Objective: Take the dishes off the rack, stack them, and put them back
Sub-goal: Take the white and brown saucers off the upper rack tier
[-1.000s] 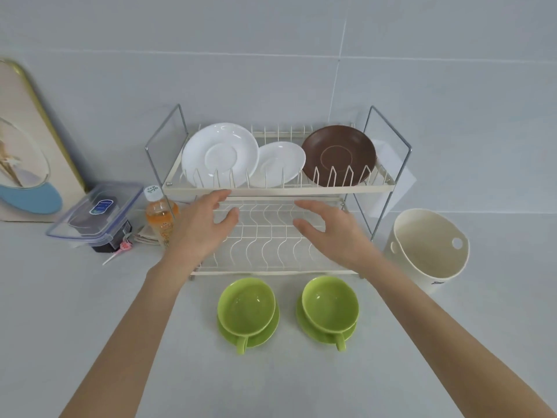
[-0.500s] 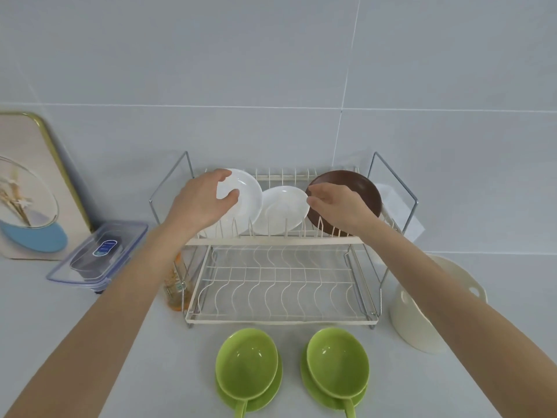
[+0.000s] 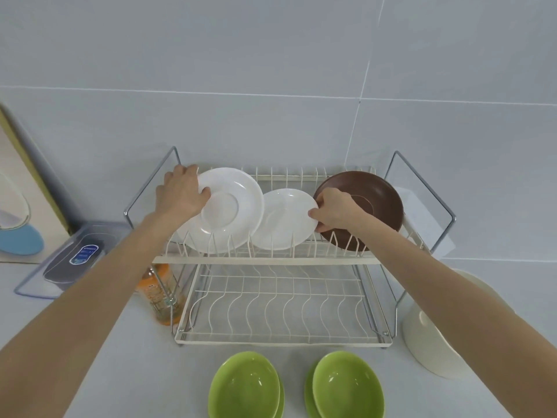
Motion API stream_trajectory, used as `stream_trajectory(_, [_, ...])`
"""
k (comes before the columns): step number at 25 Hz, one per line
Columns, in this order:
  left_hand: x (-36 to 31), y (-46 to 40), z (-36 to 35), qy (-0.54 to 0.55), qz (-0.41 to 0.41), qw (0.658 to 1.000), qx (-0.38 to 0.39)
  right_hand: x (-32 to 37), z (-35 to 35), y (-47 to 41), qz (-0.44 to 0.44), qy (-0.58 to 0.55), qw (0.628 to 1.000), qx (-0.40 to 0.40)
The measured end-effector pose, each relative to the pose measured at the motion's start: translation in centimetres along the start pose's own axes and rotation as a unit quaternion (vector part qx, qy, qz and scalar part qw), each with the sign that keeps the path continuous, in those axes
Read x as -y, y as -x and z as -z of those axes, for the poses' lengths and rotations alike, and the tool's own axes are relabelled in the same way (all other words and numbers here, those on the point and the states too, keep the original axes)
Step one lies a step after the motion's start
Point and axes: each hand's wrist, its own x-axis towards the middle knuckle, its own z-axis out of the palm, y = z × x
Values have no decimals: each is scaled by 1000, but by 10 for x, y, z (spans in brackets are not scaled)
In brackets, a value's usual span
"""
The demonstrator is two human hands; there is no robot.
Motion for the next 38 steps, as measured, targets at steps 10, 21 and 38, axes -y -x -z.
stream_trajectory(10, [6,-9,10,98,-5,993,-61,-3,1,3,-13,-112,992,-56])
stream_trajectory(21, [-25,27,66,225,0,962,-154,-5,32,44,33,-176,964,-198])
stream_trajectory(38, [82,236,5,547,215,809,-12,-84,-68,188,7,-402,906,-133])
